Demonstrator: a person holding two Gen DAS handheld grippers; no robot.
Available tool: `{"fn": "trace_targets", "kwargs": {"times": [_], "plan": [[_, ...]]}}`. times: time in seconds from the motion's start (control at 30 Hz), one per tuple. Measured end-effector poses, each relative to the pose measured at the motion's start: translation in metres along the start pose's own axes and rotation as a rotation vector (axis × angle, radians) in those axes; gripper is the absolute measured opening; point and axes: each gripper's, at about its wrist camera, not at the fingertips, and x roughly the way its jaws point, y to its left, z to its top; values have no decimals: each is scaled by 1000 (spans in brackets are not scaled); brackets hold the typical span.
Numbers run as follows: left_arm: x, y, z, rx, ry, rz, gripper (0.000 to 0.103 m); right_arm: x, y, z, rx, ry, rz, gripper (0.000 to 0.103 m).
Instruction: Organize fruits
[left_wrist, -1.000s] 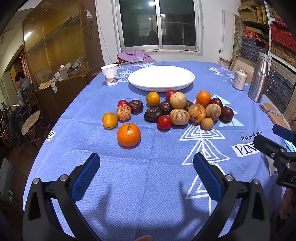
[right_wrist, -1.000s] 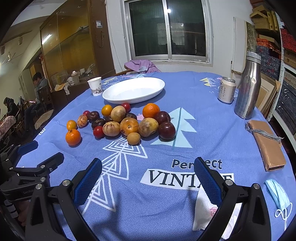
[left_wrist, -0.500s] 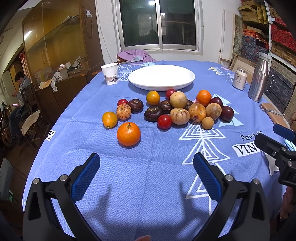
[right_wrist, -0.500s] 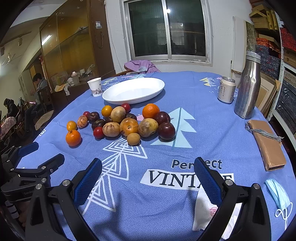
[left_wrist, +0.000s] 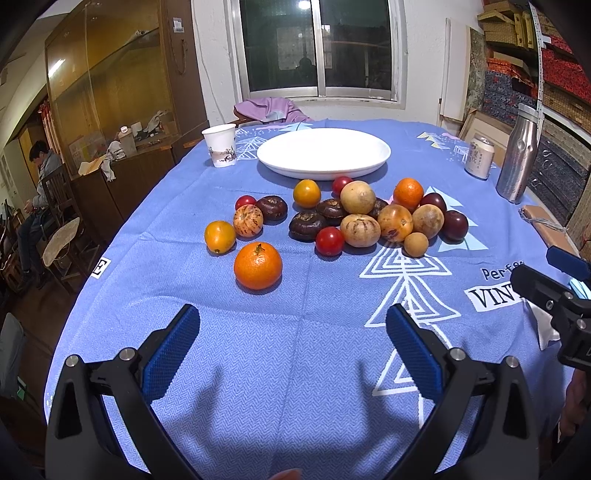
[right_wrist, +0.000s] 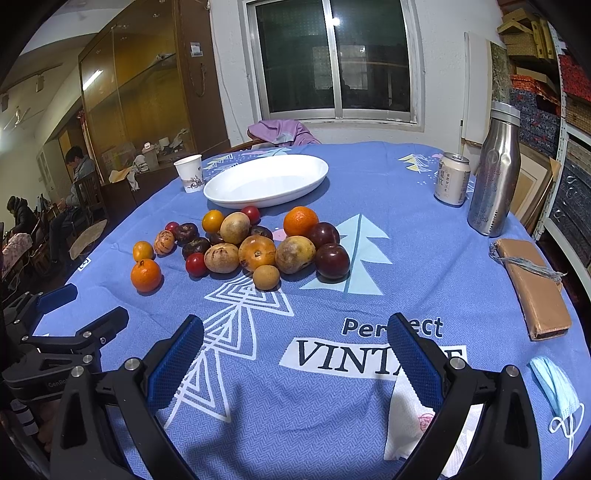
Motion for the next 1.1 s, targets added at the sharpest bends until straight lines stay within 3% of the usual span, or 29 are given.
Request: {"fn": "trace_targets", "kwargs": {"times": [0.67, 0.83, 1.0, 1.1], "plan": [[4, 4, -1, -2, 16, -16, 99, 3, -3, -1, 24, 7, 16, 100], [24, 33, 0, -52, 64, -74, 99, 18, -4, 1, -49, 89, 30, 100], [43, 50, 9, -1, 110, 23, 99, 30, -22, 9, -38, 139, 38, 100], [57, 55, 16, 25, 144, 4, 99, 52, -33, 10, -13, 220, 80, 100]]}}
